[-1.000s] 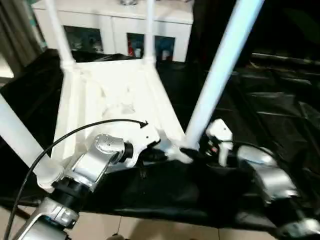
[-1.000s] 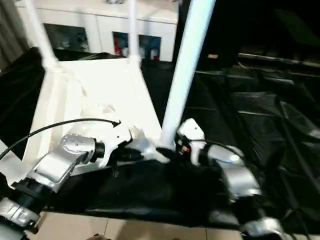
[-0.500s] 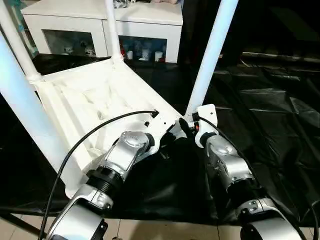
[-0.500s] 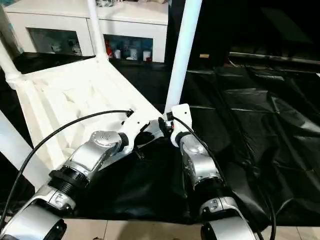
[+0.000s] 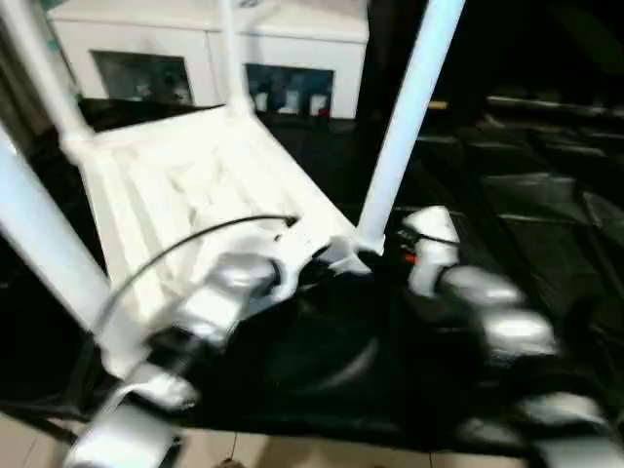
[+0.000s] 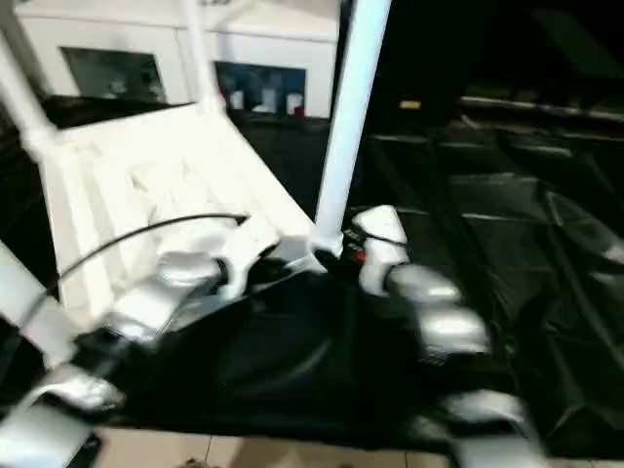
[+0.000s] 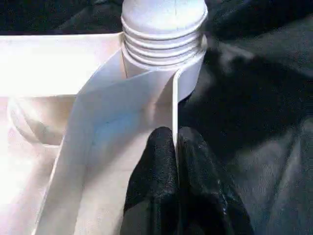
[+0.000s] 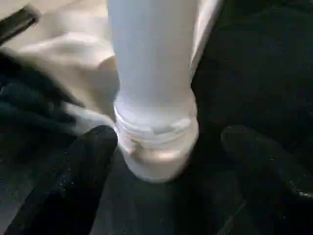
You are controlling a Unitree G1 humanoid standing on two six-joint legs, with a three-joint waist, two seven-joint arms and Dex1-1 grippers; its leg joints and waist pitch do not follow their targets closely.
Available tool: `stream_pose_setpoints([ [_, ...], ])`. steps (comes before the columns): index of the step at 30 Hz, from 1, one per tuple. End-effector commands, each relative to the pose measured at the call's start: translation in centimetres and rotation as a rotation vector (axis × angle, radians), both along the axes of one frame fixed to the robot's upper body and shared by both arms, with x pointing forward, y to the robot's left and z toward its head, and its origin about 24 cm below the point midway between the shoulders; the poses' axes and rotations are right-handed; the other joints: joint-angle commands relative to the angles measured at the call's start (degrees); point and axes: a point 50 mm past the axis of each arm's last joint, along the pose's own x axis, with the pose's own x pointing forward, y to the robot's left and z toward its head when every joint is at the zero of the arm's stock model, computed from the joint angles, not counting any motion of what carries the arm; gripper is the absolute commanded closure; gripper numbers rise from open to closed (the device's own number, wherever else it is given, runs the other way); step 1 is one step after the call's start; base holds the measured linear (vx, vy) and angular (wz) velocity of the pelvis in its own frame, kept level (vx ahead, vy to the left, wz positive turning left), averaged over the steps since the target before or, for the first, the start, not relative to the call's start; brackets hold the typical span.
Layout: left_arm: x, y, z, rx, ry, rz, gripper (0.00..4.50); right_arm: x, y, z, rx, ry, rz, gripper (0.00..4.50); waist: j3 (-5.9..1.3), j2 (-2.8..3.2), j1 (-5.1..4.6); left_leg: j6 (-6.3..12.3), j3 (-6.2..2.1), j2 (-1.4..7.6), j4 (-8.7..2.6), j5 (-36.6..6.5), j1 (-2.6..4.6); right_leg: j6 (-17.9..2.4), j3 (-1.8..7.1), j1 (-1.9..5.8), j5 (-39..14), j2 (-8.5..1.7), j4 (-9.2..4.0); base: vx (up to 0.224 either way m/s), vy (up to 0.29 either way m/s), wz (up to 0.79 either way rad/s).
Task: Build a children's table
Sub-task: Rotate leg to tighten
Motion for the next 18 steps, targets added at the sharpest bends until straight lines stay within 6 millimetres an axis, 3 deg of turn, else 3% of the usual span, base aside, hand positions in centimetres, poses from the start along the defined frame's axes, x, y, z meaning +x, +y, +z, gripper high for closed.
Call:
stream_pose_setpoints([
  [1,-1.3,-0.5,0.0,-0.070,0.039,-0.136,4.50,-1.0,0.2,0.6,-0.009,0.008,0.143,0.63,-3.16,-0.63,0.45,4.84,-0.87,2.28,-3.27,-10.67,0.28,-12.79,1.51,2.90,-7.20,-3.09,-4.01,0.000,0.000,0.00],
  [4,-2.5,0.2,0.5,-0.083,0.080,-0.264,4.50,-2.0,0.0,1.0,-0.019,0.025,0.242,0.63,-3.04,-0.43,0.78,4.48,-0.87,2.56,-3.44,-11.58,0.56,-13.03,1.57,2.61,-8.75,-3.05,-4.03,0.000,0.000,0.00],
  [7,-3.2,0.5,0.8,-0.094,0.116,-0.324,4.50,-2.5,0.3,0.8,-0.042,0.030,0.292,0.63,-2.92,-0.23,0.94,3.00,-0.80,2.75,-3.65,-13.76,0.99,-13.06,1.62,2.08,-11.58,-2.96,-4.21,0.000,0.000,0.00],
  [10,-3.4,0.6,0.8,-0.097,0.123,-0.337,4.50,-2.7,0.6,0.7,-0.050,0.030,0.315,0.63,-2.84,-0.26,1.02,1.76,-0.85,2.77,-3.81,-14.79,0.96,-12.63,1.72,2.06,-12.29,-3.04,-4.26,0.000,0.000,0.00],
  [18,-3.6,0.9,0.8,-0.090,0.122,-0.335,4.50,-3.0,1.4,0.4,-0.066,0.054,0.376,0.63,-3.04,-0.77,1.05,2.53,-0.78,2.49,-3.42,-11.71,0.56,-12.19,1.72,2.38,-10.08,-3.10,-3.87,0.000,0.000,0.00],
])
